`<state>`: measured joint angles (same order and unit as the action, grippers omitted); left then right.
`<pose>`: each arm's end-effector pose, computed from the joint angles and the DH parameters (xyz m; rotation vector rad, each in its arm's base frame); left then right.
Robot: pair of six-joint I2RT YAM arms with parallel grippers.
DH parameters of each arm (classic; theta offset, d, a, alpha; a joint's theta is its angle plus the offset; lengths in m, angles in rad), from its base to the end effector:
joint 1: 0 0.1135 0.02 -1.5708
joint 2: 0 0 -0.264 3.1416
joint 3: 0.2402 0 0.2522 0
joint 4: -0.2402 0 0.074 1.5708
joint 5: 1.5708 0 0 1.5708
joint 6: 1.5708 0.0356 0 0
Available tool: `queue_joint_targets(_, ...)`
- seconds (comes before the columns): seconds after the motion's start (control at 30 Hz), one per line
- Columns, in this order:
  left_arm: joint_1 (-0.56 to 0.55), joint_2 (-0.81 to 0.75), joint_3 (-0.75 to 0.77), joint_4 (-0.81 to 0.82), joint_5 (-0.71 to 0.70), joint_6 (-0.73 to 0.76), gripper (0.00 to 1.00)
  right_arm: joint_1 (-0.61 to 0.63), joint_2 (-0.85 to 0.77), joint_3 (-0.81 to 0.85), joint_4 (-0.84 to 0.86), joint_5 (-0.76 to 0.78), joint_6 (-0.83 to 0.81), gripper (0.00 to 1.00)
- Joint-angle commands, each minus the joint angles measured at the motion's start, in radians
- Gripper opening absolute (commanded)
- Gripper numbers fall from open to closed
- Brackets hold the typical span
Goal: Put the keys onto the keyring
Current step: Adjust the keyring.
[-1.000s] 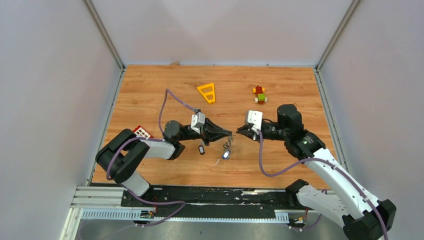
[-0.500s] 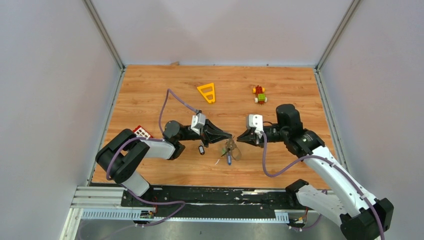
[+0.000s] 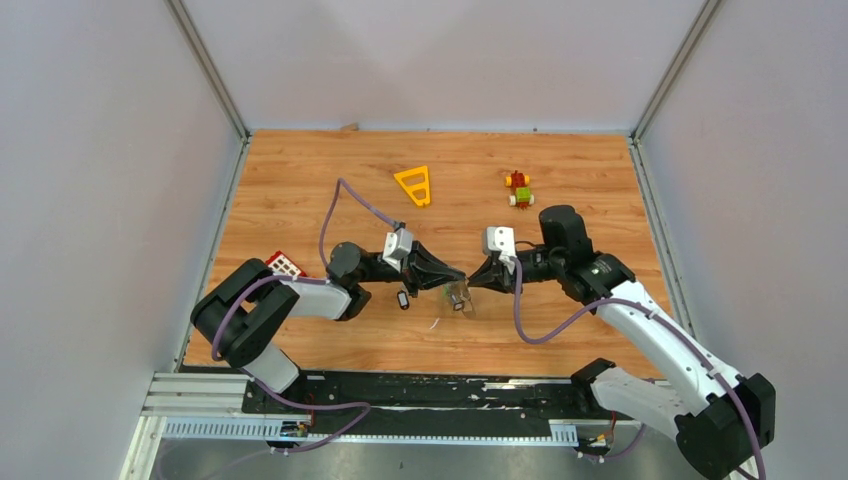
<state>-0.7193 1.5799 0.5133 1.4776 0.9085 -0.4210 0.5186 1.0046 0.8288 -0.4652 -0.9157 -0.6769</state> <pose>0.1930 -0.2064 0.2303 1.0534 1.0442 -1.4688 0.1656 0.1270 0.2953 -1.5331 1.3741 0.9025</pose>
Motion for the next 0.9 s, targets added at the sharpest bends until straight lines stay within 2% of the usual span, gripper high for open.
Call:
queue_joint_targets(0.0, -0.009, -0.027, 0.026, 0.128, -0.004, -0.002, 0.0, 0.016, 0.008, 0.01, 0.052, -0.026, 0.018, 0.1)
queue_joint_targets(0.63, -0.025, -0.012, 0.024, 0.127, -0.005, 0.005, 0.0, 0.035, 0.032, 0.018, 0.082, 0.006, 0.045, 0.14)
queue_joint_targets(0.87, -0.025, 0.001, 0.018, 0.128, -0.007, 0.021, 0.0, 0.035, 0.015, 0.018, 0.105, 0.013, 0.052, 0.06)
